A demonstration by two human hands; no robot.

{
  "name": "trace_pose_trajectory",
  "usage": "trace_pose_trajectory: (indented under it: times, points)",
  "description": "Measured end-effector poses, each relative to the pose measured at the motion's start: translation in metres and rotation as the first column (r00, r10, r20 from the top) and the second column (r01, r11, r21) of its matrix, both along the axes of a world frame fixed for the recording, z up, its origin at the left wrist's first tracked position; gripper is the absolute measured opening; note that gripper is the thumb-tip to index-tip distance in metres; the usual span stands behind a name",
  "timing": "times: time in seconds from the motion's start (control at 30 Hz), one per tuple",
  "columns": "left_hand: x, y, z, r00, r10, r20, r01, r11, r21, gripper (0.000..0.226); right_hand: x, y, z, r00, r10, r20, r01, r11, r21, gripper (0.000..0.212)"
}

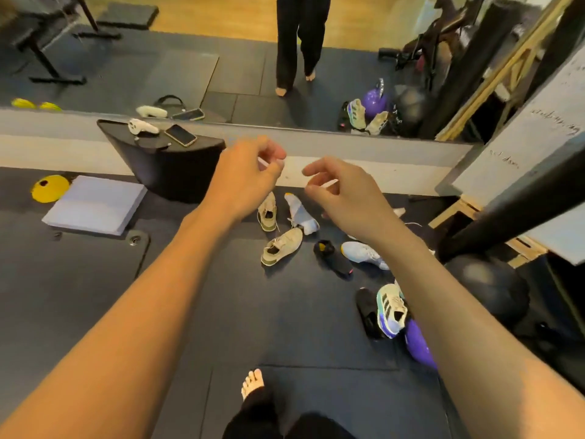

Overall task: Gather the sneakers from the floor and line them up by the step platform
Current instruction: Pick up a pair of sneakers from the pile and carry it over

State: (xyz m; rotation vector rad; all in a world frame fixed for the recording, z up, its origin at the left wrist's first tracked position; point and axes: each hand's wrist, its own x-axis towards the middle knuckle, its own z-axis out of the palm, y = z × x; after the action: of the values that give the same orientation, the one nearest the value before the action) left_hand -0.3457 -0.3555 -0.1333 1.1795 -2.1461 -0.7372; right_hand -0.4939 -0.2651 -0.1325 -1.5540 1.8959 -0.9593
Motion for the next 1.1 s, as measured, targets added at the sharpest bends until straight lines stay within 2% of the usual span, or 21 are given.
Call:
trace_pose_trajectory:
  times: [0.2, 0.3, 0.43, 0.73, 0.83, 0.97, 1.03, 1.1]
  points:
    - [-0.026, -0.126, -0.115, 0.996, 0.091, 0.008, -0.091, 0.982, 0.168, 0.015, -0.016, -0.120, -0.100, 0.977, -0.145, 0.157, 0.123, 0.982, 0.145, 0.019]
    - [-0.040, -0.184, -0.195, 0.991, 0.114, 0.073, -0.129, 0.962, 0.241, 0.016, -0.023, -0.181, -0.183, 0.960, -0.182, 0.213, 0.122, 0.956, 0.266, 0.020]
    - [-0.056, -0.224, -0.281, 0.989, 0.133, 0.072, -0.147, 0.954, 0.260, 0.018, -0.031, -0.222, -0.275, 0.927, -0.256, 0.273, 0.161, 0.932, 0.326, 0.017]
    - [-0.079, -0.267, -0.590, 0.970, 0.111, 0.218, -0.188, 0.910, 0.370, 0.028, -0.020, -0.277, -0.589, 0.891, -0.399, 0.217, 0.207, 0.782, 0.588, 0.016]
    - [-0.078, -0.277, -0.667, 0.968, 0.109, 0.227, -0.195, 0.895, 0.400, 0.029, -0.009, -0.294, -0.670, 0.891, -0.409, 0.196, 0.207, 0.752, 0.626, 0.017]
    - [-0.081, -0.280, -0.747, 0.965, 0.111, 0.239, -0.202, 0.896, 0.396, 0.026, 0.005, -0.316, -0.754, 0.912, -0.393, 0.115, 0.201, 0.676, 0.709, 0.030]
    - [-0.090, -0.282, -0.779, 0.968, 0.052, 0.245, -0.149, 0.907, 0.394, 0.026, 0.013, -0.317, -0.789, 0.930, -0.363, 0.057, 0.197, 0.622, 0.757, 0.032]
    - [-0.097, -0.289, -0.803, 0.959, -0.037, 0.281, -0.084, 0.911, 0.404, 0.026, 0.022, -0.311, -0.814, 0.909, -0.412, 0.054, 0.223, 0.594, 0.773, 0.036]
